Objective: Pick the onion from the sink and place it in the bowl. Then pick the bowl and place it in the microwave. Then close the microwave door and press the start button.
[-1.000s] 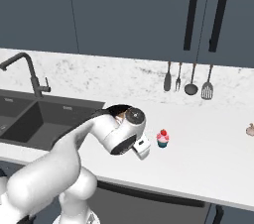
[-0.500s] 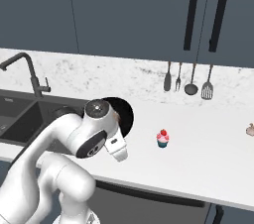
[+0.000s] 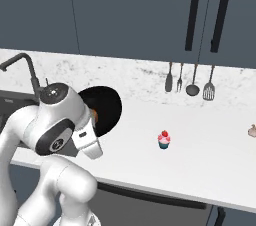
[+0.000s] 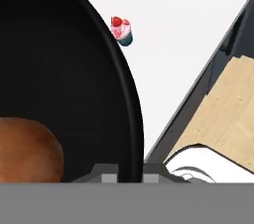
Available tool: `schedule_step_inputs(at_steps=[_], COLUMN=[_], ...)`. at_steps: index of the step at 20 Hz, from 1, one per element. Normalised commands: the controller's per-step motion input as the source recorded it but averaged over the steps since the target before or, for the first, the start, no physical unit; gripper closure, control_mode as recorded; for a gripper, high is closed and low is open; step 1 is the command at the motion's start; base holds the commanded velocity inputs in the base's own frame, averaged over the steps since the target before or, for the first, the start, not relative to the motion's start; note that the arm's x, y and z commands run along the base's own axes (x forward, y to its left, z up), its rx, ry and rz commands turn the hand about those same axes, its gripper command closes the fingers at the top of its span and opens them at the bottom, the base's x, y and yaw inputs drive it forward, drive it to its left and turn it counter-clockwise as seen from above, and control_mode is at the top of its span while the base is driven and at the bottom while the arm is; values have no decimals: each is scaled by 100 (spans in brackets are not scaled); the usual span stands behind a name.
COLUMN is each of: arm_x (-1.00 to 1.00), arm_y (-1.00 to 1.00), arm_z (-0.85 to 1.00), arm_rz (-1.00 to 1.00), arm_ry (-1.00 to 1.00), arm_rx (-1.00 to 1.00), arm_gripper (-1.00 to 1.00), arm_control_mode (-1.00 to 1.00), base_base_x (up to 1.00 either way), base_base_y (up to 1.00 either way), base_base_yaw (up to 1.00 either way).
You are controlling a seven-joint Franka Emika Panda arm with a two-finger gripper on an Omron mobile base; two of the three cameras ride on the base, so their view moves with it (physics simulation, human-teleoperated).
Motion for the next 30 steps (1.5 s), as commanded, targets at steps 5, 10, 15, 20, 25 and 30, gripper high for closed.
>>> schedule_step_inputs(at_steps=[5, 10, 15, 20, 25, 30], arm_x=[-22, -49, -50, -17, -20, -14], arm_y=[5, 0, 7, 11, 14, 5], arm_z=[53, 23, 15, 34, 37, 15], arm_rz=[-3, -7, -10, -8, -1, 0], arm_ry=[18, -1, -4, -5, -16, -8], arm_rx=[2, 6, 10, 2, 0, 0], arm_gripper=[100, 100, 100, 100, 100, 100], arm_control_mode=[-100, -100, -100, -100, -100, 100], base_base_x=[0, 0, 0, 0, 0, -36], base_base_y=[0, 0, 0, 0, 0, 2], base_base_yaw=[0, 0, 0, 0, 0, -1])
